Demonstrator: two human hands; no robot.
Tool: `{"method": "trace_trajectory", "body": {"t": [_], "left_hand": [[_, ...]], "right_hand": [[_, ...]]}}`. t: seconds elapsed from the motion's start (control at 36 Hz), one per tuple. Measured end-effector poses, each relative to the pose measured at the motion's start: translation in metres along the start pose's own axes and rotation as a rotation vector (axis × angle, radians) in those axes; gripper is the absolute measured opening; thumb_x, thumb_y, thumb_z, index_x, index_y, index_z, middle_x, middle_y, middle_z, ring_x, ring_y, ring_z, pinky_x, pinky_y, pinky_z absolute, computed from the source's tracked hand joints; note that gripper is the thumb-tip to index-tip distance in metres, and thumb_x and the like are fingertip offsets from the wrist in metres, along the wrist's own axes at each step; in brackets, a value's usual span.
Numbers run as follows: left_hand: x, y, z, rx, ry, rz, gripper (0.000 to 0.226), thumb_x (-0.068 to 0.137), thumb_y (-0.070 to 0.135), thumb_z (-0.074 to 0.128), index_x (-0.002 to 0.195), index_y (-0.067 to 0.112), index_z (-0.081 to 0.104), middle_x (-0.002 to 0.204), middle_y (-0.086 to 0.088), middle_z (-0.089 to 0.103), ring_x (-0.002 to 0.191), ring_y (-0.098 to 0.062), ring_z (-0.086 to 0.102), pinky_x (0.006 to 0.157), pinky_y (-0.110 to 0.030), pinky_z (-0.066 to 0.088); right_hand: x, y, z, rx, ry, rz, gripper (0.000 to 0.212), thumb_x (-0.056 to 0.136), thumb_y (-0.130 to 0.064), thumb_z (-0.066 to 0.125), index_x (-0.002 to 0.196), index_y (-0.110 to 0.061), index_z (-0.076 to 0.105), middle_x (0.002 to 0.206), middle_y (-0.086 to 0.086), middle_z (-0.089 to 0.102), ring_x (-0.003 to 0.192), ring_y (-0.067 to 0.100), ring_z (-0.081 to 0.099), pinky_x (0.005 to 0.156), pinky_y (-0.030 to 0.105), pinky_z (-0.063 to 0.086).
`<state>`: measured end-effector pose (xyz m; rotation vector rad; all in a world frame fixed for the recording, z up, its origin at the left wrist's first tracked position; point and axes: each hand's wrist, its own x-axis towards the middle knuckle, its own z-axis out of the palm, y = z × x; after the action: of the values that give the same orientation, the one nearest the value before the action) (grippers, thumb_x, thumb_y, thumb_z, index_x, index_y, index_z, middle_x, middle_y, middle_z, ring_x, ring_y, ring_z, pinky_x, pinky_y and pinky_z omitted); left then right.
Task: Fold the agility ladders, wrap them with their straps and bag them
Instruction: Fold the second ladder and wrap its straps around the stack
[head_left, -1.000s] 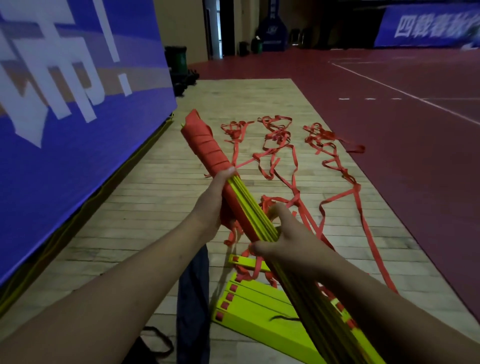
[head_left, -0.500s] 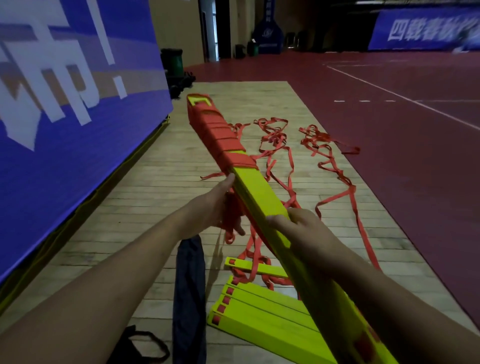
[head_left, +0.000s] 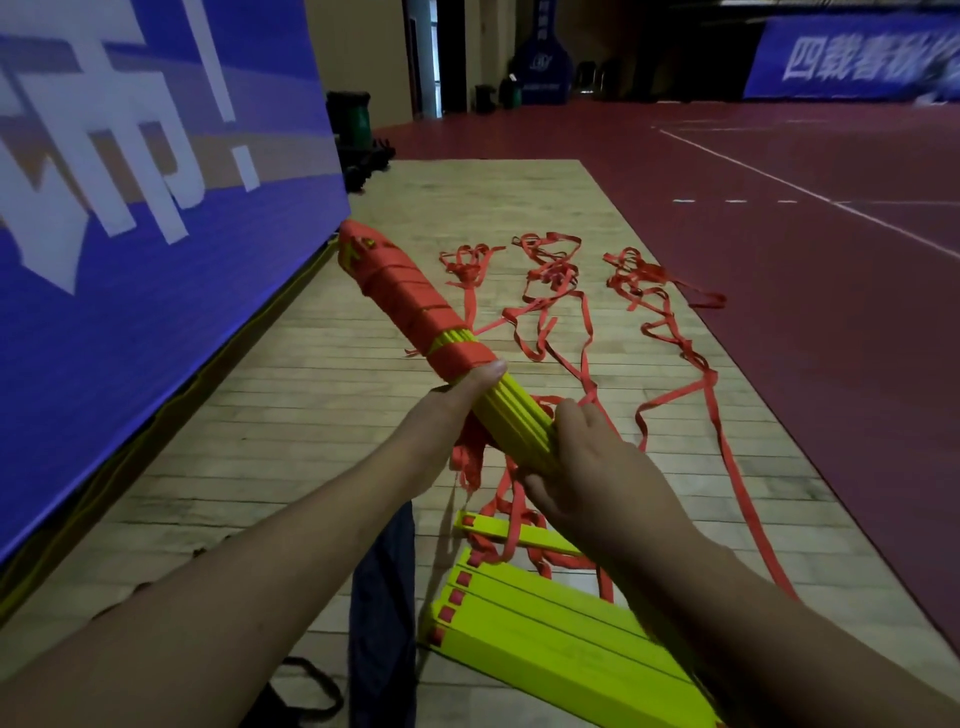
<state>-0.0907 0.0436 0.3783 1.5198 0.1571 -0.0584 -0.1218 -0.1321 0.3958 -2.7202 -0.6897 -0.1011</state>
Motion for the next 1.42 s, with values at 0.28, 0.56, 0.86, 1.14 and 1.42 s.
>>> {"method": "trace_trajectory", "body": {"t": [0.28,0.56,0.86,1.14,1.42], "left_hand": [[-0.003,0.005,-0.002,-0.258,-0.050,0.146,0.036,0.080,0.046,0.062,0.103,0.018,0.056,0.070,0.008,0.066,0.073,-0.015,0.067,0.073,-0.037,0.057],[-0.004,0.018,-0.008,-0.015,-0.129,0.225,0.050,0.075,0.060,0.060,0.102,0.019,0.056,0.081,0.002,0.067,0.079,-0.020,0.068,0.078,-0.039,0.055],[-0.006,0.029,-0.015,0.372,-0.274,0.026,0.077,0.086,0.072,0.050,0.110,0.000,0.063,0.063,-0.014,0.056,0.060,-0.028,0.068,0.079,-0.044,0.051],[-0.004,0.011,0.001,0.054,-0.149,-0.193,0.046,0.091,0.052,0.060,0.098,0.007,0.057,0.057,-0.002,0.050,0.046,-0.015,0.049,0.044,-0.023,0.042],[-0.002,0.009,-0.003,-0.027,0.054,-0.147,0.058,0.084,0.064,0.061,0.105,0.010,0.058,0.067,-0.005,0.057,0.050,-0.014,0.053,0.044,-0.024,0.044]], "right_hand": [[0.005,0.004,-0.015,0.878,-0.350,0.261,0.068,0.072,-0.056,0.074,0.123,-0.023,0.044,0.110,-0.002,0.060,0.089,0.014,0.068,0.069,0.026,0.057],[0.002,0.001,-0.004,1.182,-0.571,0.195,0.039,0.077,-0.041,0.074,0.096,-0.009,0.063,0.079,0.003,0.068,0.070,0.015,0.067,0.064,0.026,0.054],[0.003,0.023,-0.010,0.709,-0.228,0.221,0.025,0.085,-0.024,0.080,0.090,-0.006,0.063,0.083,0.021,0.072,0.060,0.020,0.073,0.059,0.036,0.062],[0.000,0.016,-0.013,0.711,-0.231,0.228,0.045,0.085,-0.030,0.080,0.114,-0.019,0.048,0.101,0.002,0.064,0.079,0.011,0.070,0.060,0.021,0.057],[-0.004,0.006,-0.009,0.313,-0.141,0.032,0.041,0.094,-0.026,0.069,0.108,-0.027,0.030,0.092,-0.012,0.044,0.077,0.003,0.051,0.052,0.014,0.039]]}}
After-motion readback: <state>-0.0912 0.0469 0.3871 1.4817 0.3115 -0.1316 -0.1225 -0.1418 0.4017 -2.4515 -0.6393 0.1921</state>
